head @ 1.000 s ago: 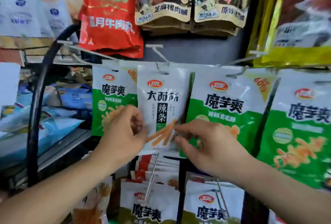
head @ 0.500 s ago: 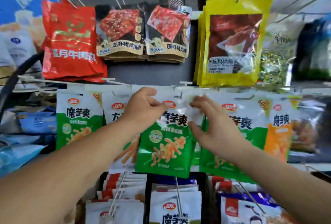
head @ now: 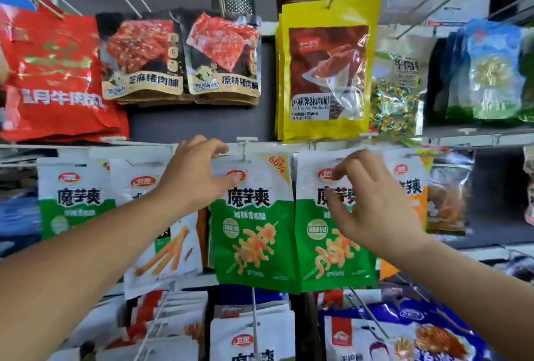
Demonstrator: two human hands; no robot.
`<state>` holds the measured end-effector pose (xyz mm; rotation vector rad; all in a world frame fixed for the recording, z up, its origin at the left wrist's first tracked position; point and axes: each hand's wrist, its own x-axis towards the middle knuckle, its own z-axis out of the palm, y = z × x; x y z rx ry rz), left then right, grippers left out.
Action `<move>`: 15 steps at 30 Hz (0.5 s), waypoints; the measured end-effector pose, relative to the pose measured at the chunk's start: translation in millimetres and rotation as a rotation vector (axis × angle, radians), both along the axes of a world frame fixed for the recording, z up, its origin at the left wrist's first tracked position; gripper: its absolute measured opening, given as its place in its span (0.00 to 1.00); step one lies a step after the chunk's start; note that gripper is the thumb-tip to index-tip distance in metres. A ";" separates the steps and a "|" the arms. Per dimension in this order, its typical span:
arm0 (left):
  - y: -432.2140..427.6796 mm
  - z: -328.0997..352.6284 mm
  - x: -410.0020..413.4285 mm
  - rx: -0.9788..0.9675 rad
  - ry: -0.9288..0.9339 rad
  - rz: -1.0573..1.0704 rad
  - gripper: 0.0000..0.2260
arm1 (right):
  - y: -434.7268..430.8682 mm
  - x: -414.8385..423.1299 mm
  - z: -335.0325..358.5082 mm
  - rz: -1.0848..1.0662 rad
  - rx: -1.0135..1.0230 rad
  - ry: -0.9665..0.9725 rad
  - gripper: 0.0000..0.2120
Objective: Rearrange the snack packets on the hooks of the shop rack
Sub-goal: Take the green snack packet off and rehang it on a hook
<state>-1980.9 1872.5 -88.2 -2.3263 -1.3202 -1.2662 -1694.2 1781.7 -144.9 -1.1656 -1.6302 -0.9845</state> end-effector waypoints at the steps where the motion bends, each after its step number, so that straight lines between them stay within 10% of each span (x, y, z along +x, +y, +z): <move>1: 1.1 -0.1 0.5 0.005 -0.011 -0.005 0.24 | 0.5 0.4 -1.9 0.004 0.024 0.063 0.10; 9: -7.4 1.5 11.1 -0.208 -0.283 -0.193 0.05 | 18.2 32.6 16.8 -0.089 -0.446 0.336 0.34; 15: -46.8 10.7 6.4 -0.145 -0.237 -0.212 0.04 | 18.9 22.1 34.3 -0.161 -0.352 0.346 0.24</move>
